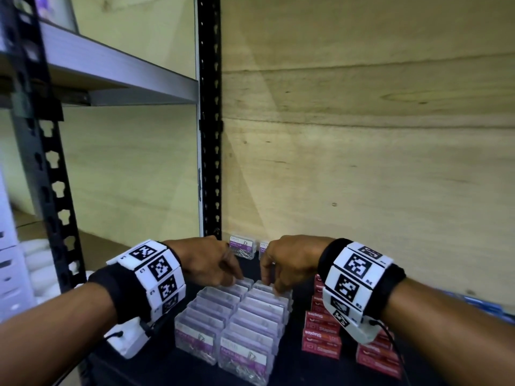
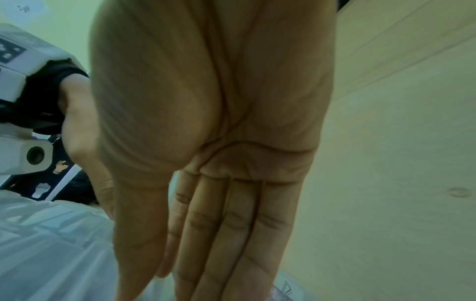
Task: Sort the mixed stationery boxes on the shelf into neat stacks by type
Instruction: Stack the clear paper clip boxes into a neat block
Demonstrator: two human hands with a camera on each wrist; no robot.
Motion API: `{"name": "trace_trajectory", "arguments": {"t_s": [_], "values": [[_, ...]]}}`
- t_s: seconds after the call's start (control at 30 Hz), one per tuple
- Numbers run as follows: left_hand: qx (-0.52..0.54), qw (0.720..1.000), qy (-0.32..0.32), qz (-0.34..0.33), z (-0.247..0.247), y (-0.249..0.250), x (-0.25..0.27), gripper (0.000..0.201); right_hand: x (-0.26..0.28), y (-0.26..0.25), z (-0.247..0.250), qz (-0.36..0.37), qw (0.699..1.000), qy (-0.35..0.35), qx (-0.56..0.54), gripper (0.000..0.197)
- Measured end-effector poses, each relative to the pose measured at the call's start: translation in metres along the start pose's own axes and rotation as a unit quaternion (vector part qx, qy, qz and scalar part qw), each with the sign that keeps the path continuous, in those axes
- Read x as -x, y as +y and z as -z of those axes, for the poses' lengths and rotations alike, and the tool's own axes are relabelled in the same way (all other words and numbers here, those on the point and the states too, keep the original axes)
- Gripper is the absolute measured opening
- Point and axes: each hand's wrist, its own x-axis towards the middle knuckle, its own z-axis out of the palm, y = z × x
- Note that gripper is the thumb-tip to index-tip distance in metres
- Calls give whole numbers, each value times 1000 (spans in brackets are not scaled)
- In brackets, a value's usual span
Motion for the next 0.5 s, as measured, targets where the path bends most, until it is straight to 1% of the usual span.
{"name": "trace_trajectory", "arguments": {"t_s": [0.13,0.23,0.4,0.47,0.5], "values": [[10,1000,-4,2,1,0,-1,28,0,1,1,9,1000,0,7,28],[21,1000,-10,5,1,-1,-4,28,-2,2,3,13,1000,-8,0,25],[49,999,-16,13,6,-7,-16,24,-11,9,9,8,996,-45,-78,16],[64,998,-6,19,10,-11,-23,24,-18,14,13,-6,991,-64,-114,14],[70,997,4,22,13,-14,-27,24,-21,17,16,-13,991,-59,-119,13]]}}
